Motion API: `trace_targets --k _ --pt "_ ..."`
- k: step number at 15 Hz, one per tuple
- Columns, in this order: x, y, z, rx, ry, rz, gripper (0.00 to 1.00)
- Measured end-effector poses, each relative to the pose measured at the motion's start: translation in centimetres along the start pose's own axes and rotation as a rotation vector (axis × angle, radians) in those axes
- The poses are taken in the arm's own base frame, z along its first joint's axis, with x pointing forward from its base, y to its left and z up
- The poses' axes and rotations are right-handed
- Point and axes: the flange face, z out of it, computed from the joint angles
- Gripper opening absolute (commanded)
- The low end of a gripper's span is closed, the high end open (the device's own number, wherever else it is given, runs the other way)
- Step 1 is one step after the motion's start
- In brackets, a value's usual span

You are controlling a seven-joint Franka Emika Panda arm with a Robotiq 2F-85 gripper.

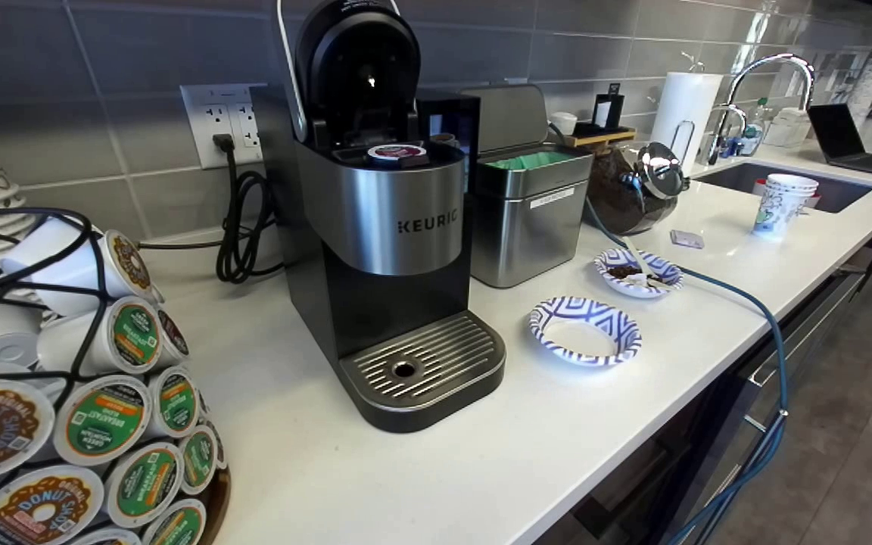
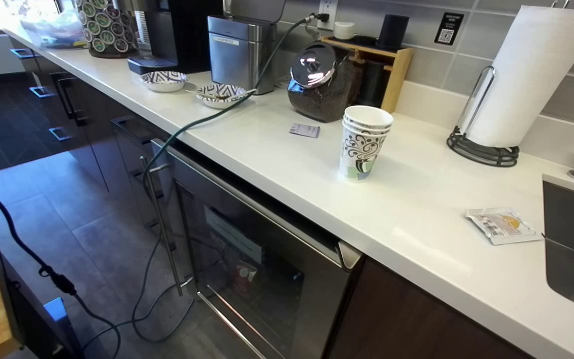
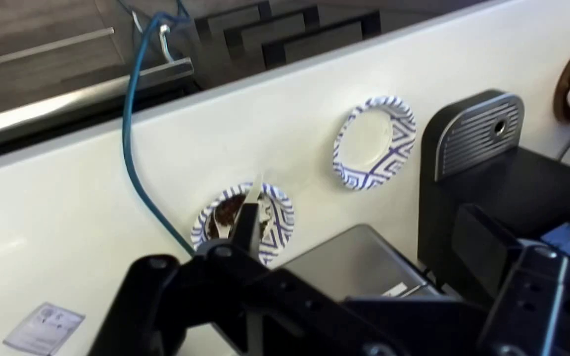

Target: Use the spoon to move the contents in one plate to another

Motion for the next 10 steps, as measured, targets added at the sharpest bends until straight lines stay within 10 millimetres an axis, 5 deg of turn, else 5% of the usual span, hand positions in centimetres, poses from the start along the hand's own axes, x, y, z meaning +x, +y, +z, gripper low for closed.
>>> trace_targets --k 4,10 --pt "5.5 -0.2 4.3 -0.038 0.092 0.053 1.00" --pt "6.8 -0.2 5.1 -0.046 0.091 0.065 1.00"
